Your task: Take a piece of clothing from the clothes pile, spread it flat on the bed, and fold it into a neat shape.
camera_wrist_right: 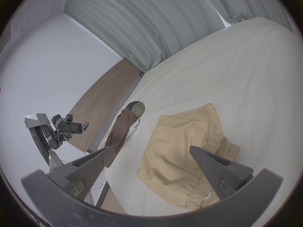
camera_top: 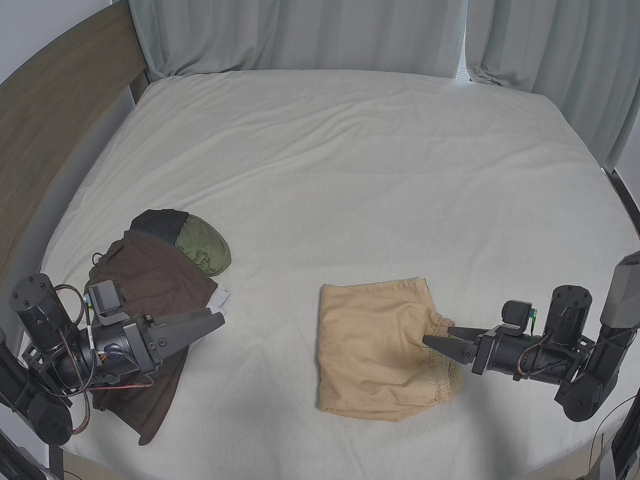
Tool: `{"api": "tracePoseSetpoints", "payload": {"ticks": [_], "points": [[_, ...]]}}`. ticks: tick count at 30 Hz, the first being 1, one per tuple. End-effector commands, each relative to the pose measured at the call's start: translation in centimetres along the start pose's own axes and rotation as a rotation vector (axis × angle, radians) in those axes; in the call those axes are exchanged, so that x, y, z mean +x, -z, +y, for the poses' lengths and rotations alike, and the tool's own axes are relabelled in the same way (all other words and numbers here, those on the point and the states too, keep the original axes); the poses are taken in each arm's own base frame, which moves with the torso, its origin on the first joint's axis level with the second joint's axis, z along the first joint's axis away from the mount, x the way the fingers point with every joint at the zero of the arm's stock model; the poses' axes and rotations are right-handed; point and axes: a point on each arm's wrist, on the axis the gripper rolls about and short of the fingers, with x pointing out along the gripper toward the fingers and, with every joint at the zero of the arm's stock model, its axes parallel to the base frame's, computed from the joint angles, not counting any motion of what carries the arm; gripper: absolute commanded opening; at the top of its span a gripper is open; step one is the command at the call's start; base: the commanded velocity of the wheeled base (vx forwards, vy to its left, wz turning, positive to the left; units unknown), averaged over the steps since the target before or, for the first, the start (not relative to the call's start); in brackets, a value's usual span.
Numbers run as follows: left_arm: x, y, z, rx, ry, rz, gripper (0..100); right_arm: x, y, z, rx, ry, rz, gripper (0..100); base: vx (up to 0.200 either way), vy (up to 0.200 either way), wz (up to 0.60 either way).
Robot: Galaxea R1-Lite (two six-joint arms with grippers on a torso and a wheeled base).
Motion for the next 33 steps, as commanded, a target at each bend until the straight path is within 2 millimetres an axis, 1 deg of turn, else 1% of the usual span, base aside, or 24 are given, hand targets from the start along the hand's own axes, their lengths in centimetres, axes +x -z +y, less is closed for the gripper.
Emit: {"api": "tracePoseSetpoints", "payload": {"ticks": [1, 8, 10, 15, 19, 20, 21, 23, 24, 25, 26, 27, 31, 33], "points": [[-1.0, -0.1, 0.3, 0.012, -0.027, -0.012, 100, 0.0, 0.2, -0.1, 0.004, 0.002, 0.007, 100, 0.000, 0.000, 0.00], [-1.3, 0.0, 0.5, 0.014, -0.030, -0.007, 100, -0.1, 0.0, -0.2, 0.005, 0.007, 0.001, 100, 0.000, 0.000, 0.00], [-1.6, 0.3, 0.6, 0.030, -0.041, -0.001, 100, -0.1, 0.1, -0.3, 0.006, 0.008, 0.003, 100, 0.000, 0.000, 0.00], [-2.5, 0.8, 0.9, 0.174, -0.070, 0.012, 100, -0.1, 0.1, -0.3, 0.007, 0.009, 0.005, 100, 0.000, 0.000, 0.00], [-2.8, 1.1, 1.6, 0.314, -0.097, 0.029, 100, -0.1, 0.2, -0.3, 0.010, 0.011, 0.009, 100, 0.000, 0.000, 0.00], [-2.7, 1.1, 1.6, 0.319, -0.097, 0.030, 100, -0.1, 0.2, -0.3, 0.010, 0.011, 0.009, 100, 0.000, 0.000, 0.00], [-2.8, 1.3, 2.0, 0.377, -0.094, 0.045, 100, -0.2, 0.3, -0.3, 0.012, 0.013, 0.013, 100, 0.000, 0.000, 0.00], [-2.8, 1.3, 2.0, 0.390, -0.090, 0.050, 100, -0.2, 0.4, -0.3, 0.014, 0.014, 0.016, 100, 0.000, 0.000, 0.00], [-2.9, 1.7, 2.7, 0.450, -0.077, 0.076, 100, -0.4, 0.5, -0.4, 0.018, 0.020, 0.023, 100, 0.000, 0.000, 0.00], [-2.9, 1.7, 2.7, 0.450, -0.077, 0.076, 100, -0.4, 0.5, -0.4, 0.018, 0.020, 0.023, 100, 0.000, 0.000, 0.00], [-3.0, 1.8, 3.5, 0.497, -0.081, 0.090, 100, -0.3, 1.0, -0.7, 0.030, 0.031, 0.040, 100, 0.000, 0.000, 0.00], [-3.0, 1.8, 4.0, 0.535, -0.083, 0.095, 100, -0.3, 1.3, -1.0, 0.039, 0.041, 0.055, 100, 0.000, 0.000, 0.00], [-3.0, 1.6, 5.1, 0.635, -0.072, 0.104, 100, -0.3, 2.4, -2.2, 0.051, 0.085, 0.098, 100, 0.000, 0.000, 0.00], [-3.0, 1.6, 5.2, 0.644, -0.067, 0.107, 100, -0.3, 3.2, -3.0, 0.048, 0.112, 0.132, 100, 0.000, 0.000, 0.00]]}}
